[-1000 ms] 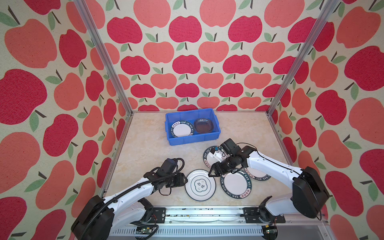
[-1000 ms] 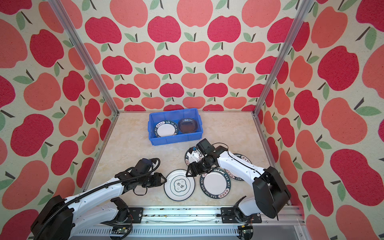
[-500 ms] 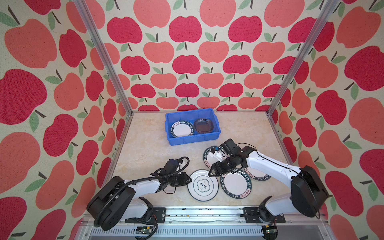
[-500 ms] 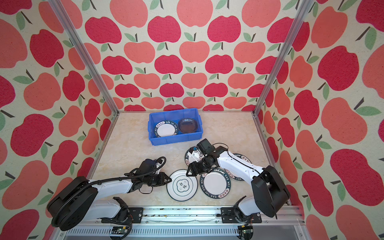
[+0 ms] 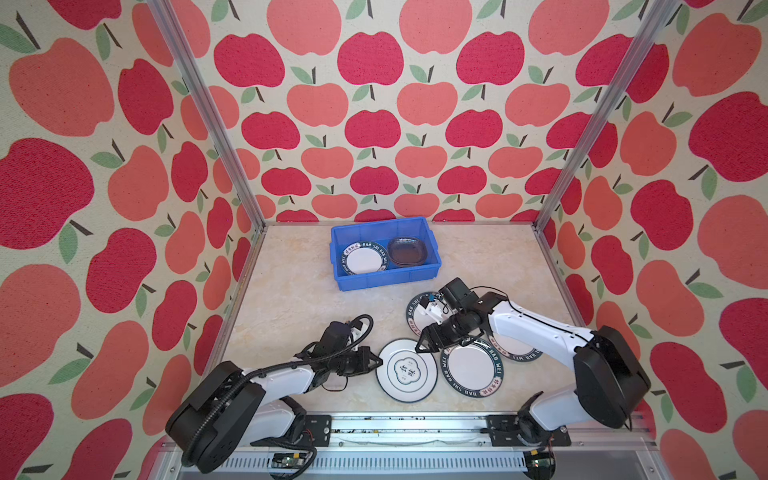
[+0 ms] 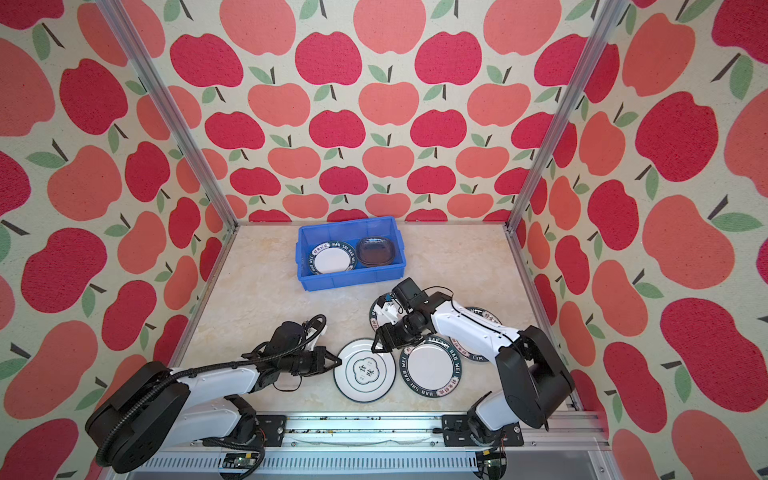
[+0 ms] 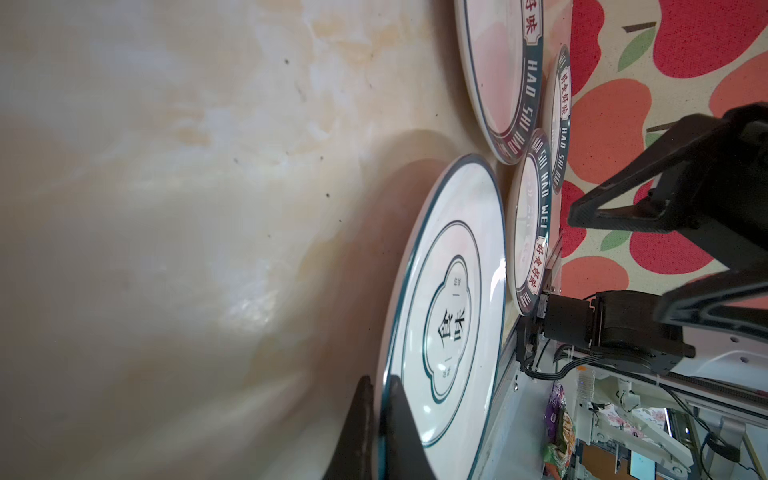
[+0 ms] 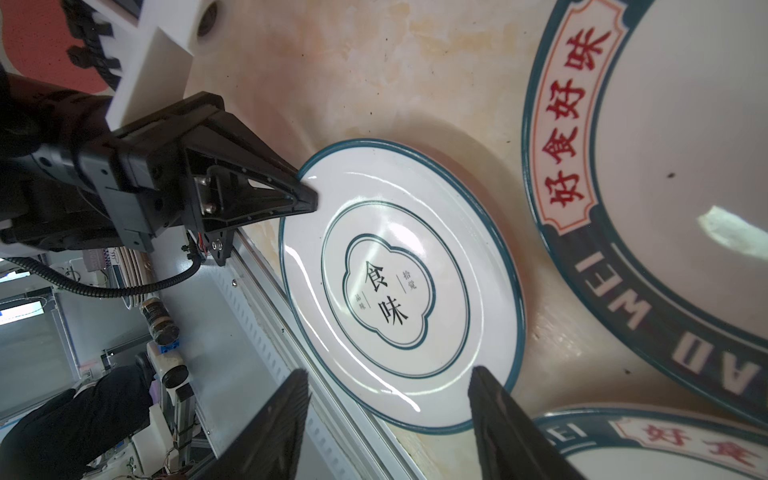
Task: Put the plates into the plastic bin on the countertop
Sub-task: 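Grip opposite edges of the white cloud-centred plate with both grippers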
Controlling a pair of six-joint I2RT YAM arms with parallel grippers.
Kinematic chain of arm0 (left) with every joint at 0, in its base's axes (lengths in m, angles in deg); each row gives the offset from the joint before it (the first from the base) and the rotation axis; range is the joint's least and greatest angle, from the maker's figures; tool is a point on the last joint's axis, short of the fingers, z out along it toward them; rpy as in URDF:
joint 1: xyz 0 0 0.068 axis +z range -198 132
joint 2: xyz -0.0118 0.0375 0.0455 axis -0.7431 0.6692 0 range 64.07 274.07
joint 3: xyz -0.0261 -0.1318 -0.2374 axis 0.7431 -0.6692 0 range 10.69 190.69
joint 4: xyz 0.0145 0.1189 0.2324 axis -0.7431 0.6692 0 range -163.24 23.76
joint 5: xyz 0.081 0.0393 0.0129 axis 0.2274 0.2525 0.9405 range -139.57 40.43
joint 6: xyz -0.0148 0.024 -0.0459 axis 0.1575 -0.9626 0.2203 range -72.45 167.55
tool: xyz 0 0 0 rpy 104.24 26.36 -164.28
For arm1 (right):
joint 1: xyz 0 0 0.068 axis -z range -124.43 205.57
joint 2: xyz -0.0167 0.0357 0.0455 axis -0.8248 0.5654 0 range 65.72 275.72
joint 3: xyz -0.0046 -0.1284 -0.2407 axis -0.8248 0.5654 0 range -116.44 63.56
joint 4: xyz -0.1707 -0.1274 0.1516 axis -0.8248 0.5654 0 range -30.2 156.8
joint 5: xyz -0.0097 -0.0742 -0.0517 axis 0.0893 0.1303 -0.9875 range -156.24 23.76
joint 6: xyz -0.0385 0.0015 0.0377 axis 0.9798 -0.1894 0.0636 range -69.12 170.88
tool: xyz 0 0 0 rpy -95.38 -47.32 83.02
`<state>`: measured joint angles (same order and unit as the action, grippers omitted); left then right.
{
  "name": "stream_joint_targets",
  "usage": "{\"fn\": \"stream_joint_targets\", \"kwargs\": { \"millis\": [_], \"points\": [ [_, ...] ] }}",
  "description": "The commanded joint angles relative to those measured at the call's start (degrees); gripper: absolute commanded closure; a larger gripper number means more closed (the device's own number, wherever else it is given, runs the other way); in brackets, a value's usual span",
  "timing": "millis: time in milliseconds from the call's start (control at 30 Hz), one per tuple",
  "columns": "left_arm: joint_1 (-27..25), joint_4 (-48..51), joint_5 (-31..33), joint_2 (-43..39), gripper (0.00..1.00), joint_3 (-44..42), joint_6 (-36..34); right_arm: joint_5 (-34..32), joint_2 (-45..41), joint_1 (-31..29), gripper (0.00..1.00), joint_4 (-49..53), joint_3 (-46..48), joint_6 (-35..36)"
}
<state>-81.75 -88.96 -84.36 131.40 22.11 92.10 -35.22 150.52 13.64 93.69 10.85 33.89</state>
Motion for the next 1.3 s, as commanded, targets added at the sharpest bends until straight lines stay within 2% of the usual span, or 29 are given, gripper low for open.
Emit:
{"fn": "stream_joint_targets", "kwargs": {
  "millis": [0, 133, 233, 300, 400, 533, 667, 833, 1033, 1267],
  "points": [
    [0.9, 8.9, 0.9, -7.2, 1.00, -1.5, -0.1, 1.1, 0.5, 0.9, 0.35, -0.6, -2.1, -0.5],
    [1.9, 20.2, 2.2, -23.1, 1.00, -0.7, 0.3, 1.6, 0.2, 2.4, 0.35, -0.4, -3.9, -0.2],
    [5.4, 26.1, 2.2, -35.8, 1.00, -0.5, 2.3, 3.3, 0.5, 2.8, 0.35, -0.5, -4.9, -0.4],
    [8.8, 29.2, 0.9, -41.4, 1.00, -0.4, 3.7, 5.3, 0.7, 2.9, 0.35, -1.5, -5.2, -1.1],
    [12.5, 29.6, -1.6, -44.9, 1.00, -0.4, 5.9, 8.9, 0.9, 2.9, 0.36, -3.6, -5.4, -2.1],
    [13.1, 27.7, -1.3, -42.2, 1.00, 1.4, 6.1, 12.8, 1.3, 2.7, 0.36, -6.5, -5.8, -3.5],
    [13.3, 20.9, -2.3, -36.2, 1.00, 2.1, 6.2, 13.9, 3.1, 2.2, 0.38, -8.9, -6.1, -5.4],
    [13.7, 18.4, -3.8, -31.0, 1.00, 4.3, 4.8, 12.3, 4.2, 1.9, 0.39, -8.7, -7.0, -6.4],
    [16.3, 20.3, -6.4, -30.1, 1.00, 5.6, 3.2, 5.6, 4.1, 2.4, 0.40, -5.2, -8.6, -4.7],
    [18.2, 21.3, -7.6, -29.4, 1.00, 9.1, 2.6, 5.3, 6.6, 2.6, 0.41, -3.7, -11.9, -3.6]
  ]
}}
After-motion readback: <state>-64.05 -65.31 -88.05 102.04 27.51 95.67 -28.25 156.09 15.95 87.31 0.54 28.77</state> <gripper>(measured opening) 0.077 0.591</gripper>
